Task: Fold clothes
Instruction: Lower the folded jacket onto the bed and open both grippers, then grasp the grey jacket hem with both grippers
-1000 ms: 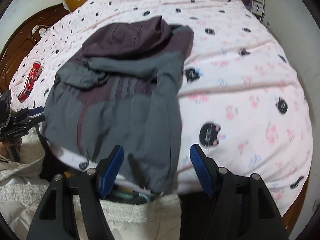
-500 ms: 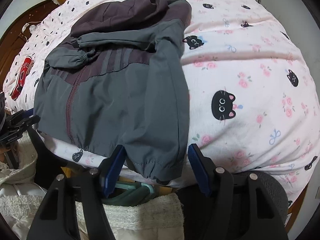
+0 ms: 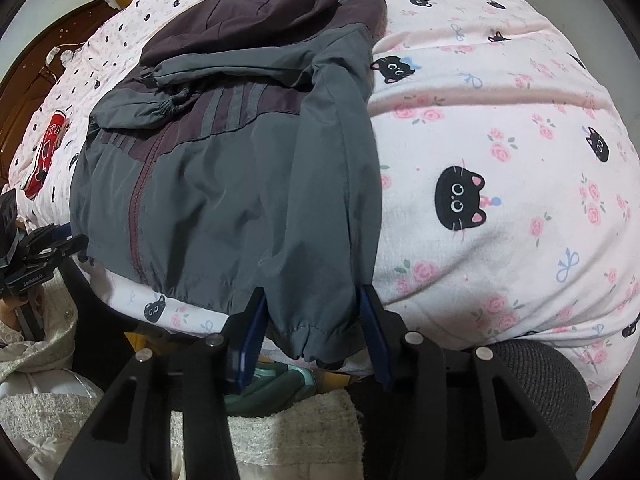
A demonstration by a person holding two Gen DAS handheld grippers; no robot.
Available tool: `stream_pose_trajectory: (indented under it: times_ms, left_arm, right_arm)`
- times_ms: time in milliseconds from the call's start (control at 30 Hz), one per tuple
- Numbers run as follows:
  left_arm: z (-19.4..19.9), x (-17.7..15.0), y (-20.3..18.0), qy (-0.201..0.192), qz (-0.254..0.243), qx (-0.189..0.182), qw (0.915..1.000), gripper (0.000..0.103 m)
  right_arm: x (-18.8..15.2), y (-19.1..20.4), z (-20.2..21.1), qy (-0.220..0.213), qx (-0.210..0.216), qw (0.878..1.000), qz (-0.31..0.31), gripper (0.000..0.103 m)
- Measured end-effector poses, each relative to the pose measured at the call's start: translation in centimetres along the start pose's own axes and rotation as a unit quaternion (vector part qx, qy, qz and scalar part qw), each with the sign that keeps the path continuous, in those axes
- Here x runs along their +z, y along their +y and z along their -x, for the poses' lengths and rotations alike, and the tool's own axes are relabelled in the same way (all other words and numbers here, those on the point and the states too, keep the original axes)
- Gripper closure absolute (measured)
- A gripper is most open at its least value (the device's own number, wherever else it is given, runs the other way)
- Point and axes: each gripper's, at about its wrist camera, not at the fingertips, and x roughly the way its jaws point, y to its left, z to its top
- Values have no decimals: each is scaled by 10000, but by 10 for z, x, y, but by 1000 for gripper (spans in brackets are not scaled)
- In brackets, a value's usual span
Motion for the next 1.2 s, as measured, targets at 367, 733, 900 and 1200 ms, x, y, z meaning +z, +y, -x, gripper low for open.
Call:
stream_pose_trajectory:
  times_ms: [367, 733, 900, 1200]
  left_arm:
    - [-1, -1, 0, -41, 133, 83, 9999, 56]
    - [5, 3, -10, -45, -18, 214, 9998, 92]
    - [10, 9, -22, -35, -135, 402, 9991, 96]
    - [24, 19, -28, -22, -172, 503, 9986, 96]
  right_arm:
    - [-2, 5, -5, 30, -41, 10000, -35, 73]
    - [-4, -1, 0, -58, 224, 9997, -113, 84]
    - [-6, 0, 9, -210, 199, 9996, -26, 92]
    - [-8, 4, 27, -471, 165, 9987, 102, 94]
